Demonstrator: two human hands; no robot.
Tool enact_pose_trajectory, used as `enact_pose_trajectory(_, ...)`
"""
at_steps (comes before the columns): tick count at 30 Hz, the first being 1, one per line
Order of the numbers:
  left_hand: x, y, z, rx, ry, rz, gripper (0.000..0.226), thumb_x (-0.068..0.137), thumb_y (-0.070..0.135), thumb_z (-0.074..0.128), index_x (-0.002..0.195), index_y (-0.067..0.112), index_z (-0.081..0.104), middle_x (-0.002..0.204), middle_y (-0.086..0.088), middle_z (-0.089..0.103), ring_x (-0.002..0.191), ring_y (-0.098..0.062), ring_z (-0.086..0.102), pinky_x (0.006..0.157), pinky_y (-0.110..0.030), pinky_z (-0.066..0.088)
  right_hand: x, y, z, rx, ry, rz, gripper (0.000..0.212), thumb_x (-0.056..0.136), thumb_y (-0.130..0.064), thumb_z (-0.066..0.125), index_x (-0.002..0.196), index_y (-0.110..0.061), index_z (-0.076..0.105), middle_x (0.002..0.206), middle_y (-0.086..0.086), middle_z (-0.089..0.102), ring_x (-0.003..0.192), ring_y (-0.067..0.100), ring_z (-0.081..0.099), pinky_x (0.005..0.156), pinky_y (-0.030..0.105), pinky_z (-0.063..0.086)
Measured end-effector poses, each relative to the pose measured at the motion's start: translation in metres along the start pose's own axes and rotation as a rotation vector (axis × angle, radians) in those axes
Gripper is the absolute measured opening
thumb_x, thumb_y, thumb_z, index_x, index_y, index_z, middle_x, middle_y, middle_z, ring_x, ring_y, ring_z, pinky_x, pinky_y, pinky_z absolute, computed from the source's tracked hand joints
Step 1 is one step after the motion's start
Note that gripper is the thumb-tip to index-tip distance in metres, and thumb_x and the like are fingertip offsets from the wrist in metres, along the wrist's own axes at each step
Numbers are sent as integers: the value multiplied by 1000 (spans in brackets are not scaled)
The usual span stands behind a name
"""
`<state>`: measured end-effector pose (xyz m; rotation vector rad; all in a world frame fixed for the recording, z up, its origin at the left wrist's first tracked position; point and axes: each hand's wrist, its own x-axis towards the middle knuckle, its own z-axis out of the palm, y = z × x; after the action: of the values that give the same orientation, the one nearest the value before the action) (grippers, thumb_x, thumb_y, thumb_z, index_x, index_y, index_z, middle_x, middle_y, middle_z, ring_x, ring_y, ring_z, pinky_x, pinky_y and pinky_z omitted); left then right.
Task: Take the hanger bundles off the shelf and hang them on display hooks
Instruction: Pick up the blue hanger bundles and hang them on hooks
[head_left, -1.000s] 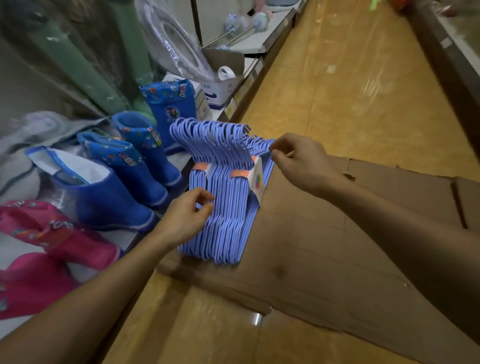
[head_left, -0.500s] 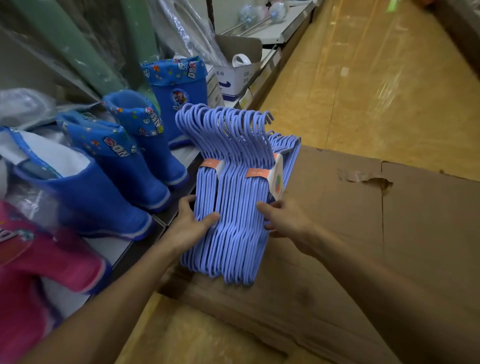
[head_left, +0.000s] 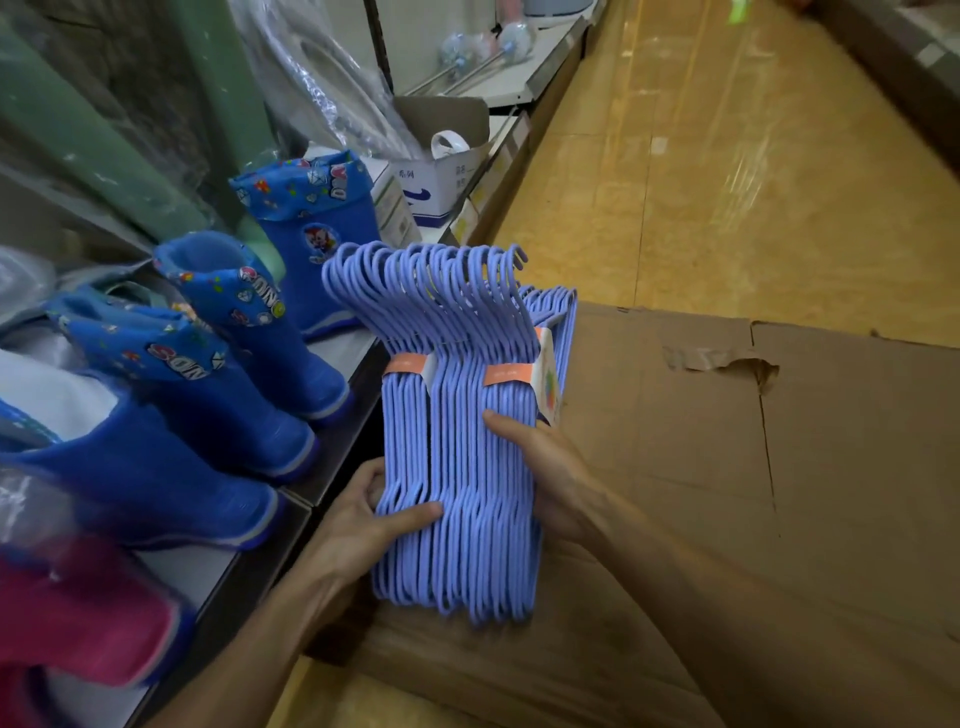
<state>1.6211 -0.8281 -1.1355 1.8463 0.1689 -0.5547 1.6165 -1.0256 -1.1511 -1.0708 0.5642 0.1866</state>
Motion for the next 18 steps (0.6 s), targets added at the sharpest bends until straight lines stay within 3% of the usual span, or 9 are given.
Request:
enact_pose_trajectory(6,-5,0,34,-196,-107,43,59,70,-9,79,115,16,50,106,-9,75,92,-22,74,69,-32,61,-4,-15,-31,-40,7,-11,72,62,-43,87,124,-13,65,113,11,74,99,34,73,90,57,56)
enact_pose_trajectory(9,-6,4,55,-210,-154,77,68,64,-3,88,114,19,47,103,-10,76,90,-25,74,67,-33,61,-11,-28,-55,-58,-12,-12,48,83,-32,78,124,-9,65,115,15,73,102,36,71,92,58,55)
enact_pose_trajectory(13,-12,7,91,-205,-186,120,89,43,27,93,120,22,48,110,-7,74,96,-21,73,72,-34,60,-21,-49,-86,-136,-50,-20,43,88,-33,73,123,-10,66,116,13,73,103,33,71,92,53,56)
enact_pose_trajectory(18,-32,7,138,-249,-226,164,81,54,14,87,124,25,48,112,-2,71,93,-11,72,68,-25,58,-36,-69,-125,-256,-83,-42,51,80,-40,76,122,-12,68,114,10,74,103,31,72,94,51,55)
